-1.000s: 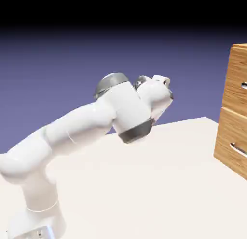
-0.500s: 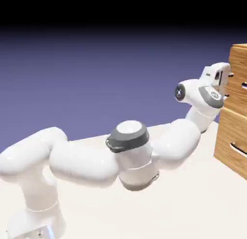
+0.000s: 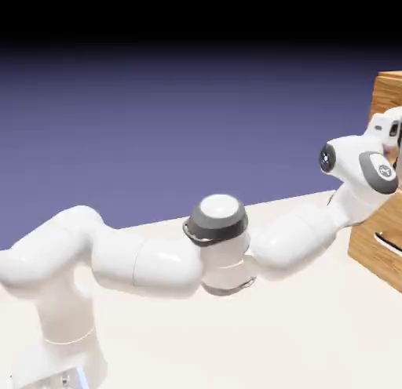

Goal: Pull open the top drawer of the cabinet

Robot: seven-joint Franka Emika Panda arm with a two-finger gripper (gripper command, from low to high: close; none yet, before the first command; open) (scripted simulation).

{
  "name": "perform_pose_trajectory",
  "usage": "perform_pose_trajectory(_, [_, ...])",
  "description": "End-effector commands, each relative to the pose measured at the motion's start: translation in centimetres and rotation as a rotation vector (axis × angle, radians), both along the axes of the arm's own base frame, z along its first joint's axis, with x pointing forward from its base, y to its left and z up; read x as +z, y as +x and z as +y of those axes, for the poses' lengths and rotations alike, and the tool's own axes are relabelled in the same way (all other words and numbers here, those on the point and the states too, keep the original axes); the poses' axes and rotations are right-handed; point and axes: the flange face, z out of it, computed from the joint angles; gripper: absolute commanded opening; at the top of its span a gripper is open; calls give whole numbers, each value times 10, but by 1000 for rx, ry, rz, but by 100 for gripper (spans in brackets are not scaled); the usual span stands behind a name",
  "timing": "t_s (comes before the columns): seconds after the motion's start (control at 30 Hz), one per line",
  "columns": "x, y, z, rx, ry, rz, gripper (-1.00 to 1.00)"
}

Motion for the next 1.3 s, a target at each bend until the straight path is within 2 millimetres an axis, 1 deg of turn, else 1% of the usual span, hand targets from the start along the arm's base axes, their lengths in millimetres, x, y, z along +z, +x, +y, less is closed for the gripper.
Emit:
perform_pose_trajectory(0.0, [0, -4, 0, 0, 0, 0, -100])
perform_pose_trajectory(0.27, [0, -43, 0, 0, 0, 0, -100])
perform_pose_trajectory(0.4, [0, -68, 0, 0, 0, 0, -100])
perform_pose_trajectory(0.57, [0, -104, 0, 0, 0, 0, -100])
perform_pose_trajectory(0.87, [0, -181, 0, 0, 0, 0, -100])
perform_pose_trajectory(1.03, [0, -231, 0, 0, 0, 0, -100])
perform_pose_trajectory(1.2, [0, -285, 0, 0, 0, 0, -100])
perform_pose_trajectory(1.23, [0, -286, 0, 0, 0, 0, -100])
perform_pose_trajectory(1.27, [0, -286, 0, 0, 0, 0, 100])
